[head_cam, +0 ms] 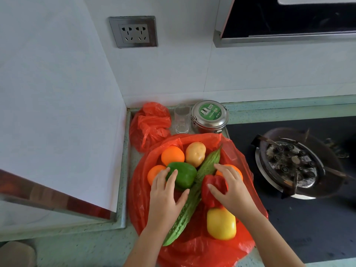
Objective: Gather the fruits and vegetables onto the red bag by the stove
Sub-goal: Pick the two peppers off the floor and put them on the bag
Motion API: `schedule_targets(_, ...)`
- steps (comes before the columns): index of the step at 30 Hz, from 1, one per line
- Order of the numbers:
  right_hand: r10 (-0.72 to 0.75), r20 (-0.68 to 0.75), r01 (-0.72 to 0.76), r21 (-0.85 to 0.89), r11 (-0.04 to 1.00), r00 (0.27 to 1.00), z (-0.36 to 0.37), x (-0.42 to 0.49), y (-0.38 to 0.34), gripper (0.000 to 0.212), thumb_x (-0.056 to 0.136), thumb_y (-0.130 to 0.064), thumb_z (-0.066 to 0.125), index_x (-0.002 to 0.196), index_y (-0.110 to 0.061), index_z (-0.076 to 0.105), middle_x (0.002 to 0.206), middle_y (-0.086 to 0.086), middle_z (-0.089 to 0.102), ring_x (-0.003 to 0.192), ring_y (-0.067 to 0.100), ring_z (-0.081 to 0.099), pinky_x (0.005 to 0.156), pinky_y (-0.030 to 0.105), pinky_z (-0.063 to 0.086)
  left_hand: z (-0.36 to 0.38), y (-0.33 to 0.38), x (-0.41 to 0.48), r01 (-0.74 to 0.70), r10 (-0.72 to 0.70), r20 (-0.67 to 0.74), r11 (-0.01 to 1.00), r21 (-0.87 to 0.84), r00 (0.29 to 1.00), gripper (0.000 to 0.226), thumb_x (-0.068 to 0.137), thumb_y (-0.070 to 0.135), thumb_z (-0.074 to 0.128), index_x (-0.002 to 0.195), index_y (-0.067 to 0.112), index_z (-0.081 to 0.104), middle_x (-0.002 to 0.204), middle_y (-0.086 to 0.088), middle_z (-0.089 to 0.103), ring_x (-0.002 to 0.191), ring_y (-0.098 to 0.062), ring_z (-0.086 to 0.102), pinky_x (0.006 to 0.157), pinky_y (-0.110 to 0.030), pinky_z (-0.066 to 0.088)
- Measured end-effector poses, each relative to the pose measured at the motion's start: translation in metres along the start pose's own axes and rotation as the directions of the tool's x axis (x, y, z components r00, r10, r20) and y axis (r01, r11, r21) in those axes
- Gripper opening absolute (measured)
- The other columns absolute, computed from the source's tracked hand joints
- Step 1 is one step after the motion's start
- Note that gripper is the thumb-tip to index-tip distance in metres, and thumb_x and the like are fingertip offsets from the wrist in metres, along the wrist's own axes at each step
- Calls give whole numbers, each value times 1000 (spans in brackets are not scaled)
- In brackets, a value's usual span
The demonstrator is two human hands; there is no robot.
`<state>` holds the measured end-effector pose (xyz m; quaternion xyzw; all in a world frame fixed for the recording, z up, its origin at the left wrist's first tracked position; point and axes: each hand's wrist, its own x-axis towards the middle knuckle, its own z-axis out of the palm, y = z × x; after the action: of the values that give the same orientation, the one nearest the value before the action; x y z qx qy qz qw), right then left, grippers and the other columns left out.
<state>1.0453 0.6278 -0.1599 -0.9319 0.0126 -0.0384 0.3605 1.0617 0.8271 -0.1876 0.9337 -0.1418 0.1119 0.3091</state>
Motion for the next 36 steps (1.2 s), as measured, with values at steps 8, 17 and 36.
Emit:
schedule_targets(8,-46,7,46,-155,987,999,-3,-16,-4,47,82,-42,53,121,-18,56,125,2,54,121,26,44,98,42,40,-4,15,-9,-70,69,8,994,84,998,46,84,38,48,119,9,54,121,-13,55,120,-33,46,94,-43,43)
schedule_targets(17,-108,-67,88,-249,964,992,-14,-42,-19,45,81,-41,43,115,-18,60,118,4,60,114,31,52,92,50,41,-10,42,-28,-112,125,-64,979,170,990,41,82,33,48,111,8,62,113,-12,61,116,-31,47,92,-47,47)
schedule_targets(36,-283,-44,264,-247,932,958,-26,-117,-14,40,82,-36,42,113,-18,60,117,4,61,114,29,53,88,56,43,-11,98,-118,-47,97,-160,956,290,982,37,83,33,48,112,12,57,115,-9,61,122,-26,41,95,-50,39)
